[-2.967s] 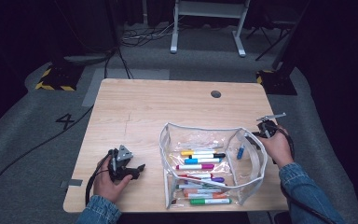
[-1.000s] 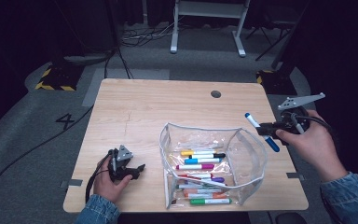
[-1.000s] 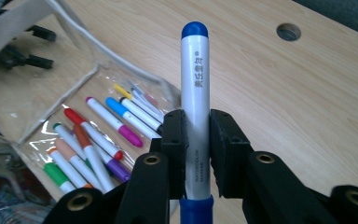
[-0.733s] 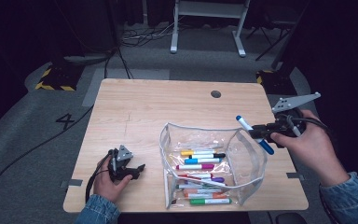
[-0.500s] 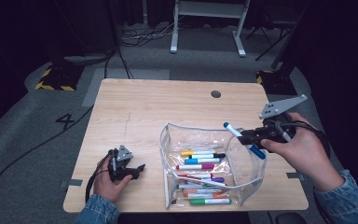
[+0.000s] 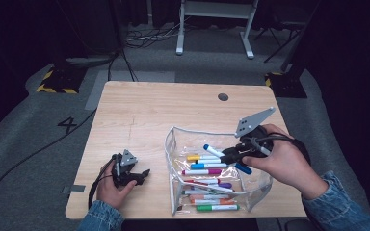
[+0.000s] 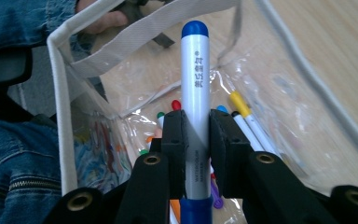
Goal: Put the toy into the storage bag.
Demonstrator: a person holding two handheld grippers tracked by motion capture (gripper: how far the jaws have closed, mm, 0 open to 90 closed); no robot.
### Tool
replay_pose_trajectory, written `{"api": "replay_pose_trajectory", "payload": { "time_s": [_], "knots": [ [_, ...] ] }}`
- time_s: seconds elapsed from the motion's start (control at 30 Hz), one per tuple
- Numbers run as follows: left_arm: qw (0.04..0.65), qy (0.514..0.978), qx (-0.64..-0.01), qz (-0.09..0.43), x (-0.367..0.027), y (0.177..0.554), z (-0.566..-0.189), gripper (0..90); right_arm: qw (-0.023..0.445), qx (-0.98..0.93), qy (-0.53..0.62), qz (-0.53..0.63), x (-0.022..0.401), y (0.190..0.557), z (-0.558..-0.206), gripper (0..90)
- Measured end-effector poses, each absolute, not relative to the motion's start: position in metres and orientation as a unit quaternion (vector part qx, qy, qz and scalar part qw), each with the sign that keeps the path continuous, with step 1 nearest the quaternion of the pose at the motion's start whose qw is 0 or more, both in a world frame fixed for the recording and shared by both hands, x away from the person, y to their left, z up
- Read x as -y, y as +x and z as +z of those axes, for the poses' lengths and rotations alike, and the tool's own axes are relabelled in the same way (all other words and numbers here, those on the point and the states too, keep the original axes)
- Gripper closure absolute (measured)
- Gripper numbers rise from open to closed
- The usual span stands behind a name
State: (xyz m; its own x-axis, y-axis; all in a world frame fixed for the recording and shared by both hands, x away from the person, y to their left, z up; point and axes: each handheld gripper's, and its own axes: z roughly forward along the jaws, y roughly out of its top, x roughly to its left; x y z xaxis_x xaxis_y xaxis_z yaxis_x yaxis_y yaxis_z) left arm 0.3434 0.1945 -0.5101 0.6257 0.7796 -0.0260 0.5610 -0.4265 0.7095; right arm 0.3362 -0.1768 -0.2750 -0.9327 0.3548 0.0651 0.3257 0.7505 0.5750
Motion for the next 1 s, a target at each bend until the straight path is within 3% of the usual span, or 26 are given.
{"api": "replay_pose_trajectory", "payload": {
  "time_s": [0.5,1.0],
  "knots": [
    [0.352,0.830,-0.404,0.155,-0.194,0.343,-0.510,25.5,-0.033,-0.967,0.131,0.218,0.133,0.338,-0.328,76.8],
    [0.352,0.829,-0.406,0.153,-0.194,0.343,-0.510,25.5,-0.072,-0.981,0.102,0.146,0.114,0.339,-0.374,76.8]
  ]
}}
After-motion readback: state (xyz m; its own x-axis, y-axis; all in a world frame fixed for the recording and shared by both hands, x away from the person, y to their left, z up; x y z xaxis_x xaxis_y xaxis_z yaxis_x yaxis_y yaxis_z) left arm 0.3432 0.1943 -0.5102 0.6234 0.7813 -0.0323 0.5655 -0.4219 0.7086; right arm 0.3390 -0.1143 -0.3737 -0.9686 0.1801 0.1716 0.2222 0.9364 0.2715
